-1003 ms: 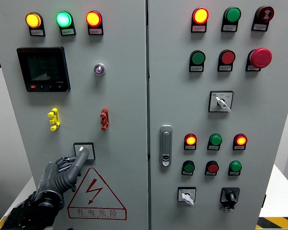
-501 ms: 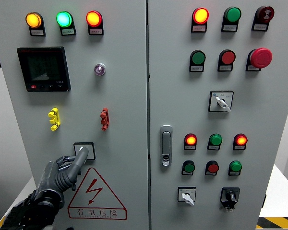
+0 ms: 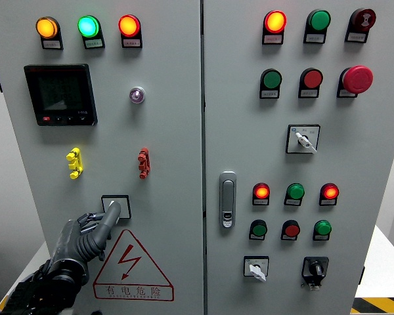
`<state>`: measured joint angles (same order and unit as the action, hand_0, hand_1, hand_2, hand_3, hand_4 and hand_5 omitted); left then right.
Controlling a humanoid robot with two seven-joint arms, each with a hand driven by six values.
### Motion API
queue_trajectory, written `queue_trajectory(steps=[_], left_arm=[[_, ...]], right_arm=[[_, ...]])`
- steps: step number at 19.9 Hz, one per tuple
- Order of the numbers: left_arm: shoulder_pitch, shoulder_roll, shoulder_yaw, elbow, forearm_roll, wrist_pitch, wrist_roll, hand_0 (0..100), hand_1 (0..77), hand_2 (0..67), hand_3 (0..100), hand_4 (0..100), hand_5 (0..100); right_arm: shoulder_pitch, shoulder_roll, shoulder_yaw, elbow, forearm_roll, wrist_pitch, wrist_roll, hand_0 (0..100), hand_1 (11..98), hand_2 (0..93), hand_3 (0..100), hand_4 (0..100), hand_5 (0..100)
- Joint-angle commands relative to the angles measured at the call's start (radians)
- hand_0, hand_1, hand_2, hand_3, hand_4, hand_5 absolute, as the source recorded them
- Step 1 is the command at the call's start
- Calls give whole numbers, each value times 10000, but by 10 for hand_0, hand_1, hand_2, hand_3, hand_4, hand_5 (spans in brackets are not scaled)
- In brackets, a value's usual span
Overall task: Turn on light switch 1
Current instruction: 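Turn the white rotary switch knob clockwise with the left hand fingers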
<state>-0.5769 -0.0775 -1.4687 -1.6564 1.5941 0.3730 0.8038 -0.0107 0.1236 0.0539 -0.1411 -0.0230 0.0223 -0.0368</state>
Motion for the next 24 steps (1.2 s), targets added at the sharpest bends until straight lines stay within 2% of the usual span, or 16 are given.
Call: queue_trajectory(steps=[1, 9, 18, 22, 23, 24], left_arm=[[-14, 8, 7, 43, -3, -2, 0, 296, 500, 461, 917, 1000, 1000], [-45, 8, 7, 58, -3, -2, 0, 379, 491, 462, 920, 1000, 1000], [-76, 8, 7, 58, -3, -2, 15, 466, 471, 462, 922, 1000, 1000], [-91, 8, 23, 73, -3, -2, 15, 511, 470, 462, 923, 1000, 1000], [-91, 8, 23, 73, -3, -2, 46, 523, 469, 462, 923, 1000, 1000], [-76, 8, 23, 73, -3, -2, 122, 540, 470, 462, 923, 1000, 1000]], right_arm=[[0, 7, -2, 0, 0, -8, 0, 0, 194, 0, 197, 194, 105], [0, -9, 13, 0, 0, -8, 0, 0, 197, 0, 197, 194, 105], [0, 7, -2, 0, 0, 7, 0, 0, 197, 0, 197, 194, 105], [0, -8, 13, 0, 0, -8, 0, 0, 198, 0, 197, 194, 105], [0, 7, -2, 0, 0, 7, 0, 0, 197, 0, 197, 194, 105], [0, -8, -2, 0, 0, 7, 0, 0, 190, 0, 197, 194, 105]])
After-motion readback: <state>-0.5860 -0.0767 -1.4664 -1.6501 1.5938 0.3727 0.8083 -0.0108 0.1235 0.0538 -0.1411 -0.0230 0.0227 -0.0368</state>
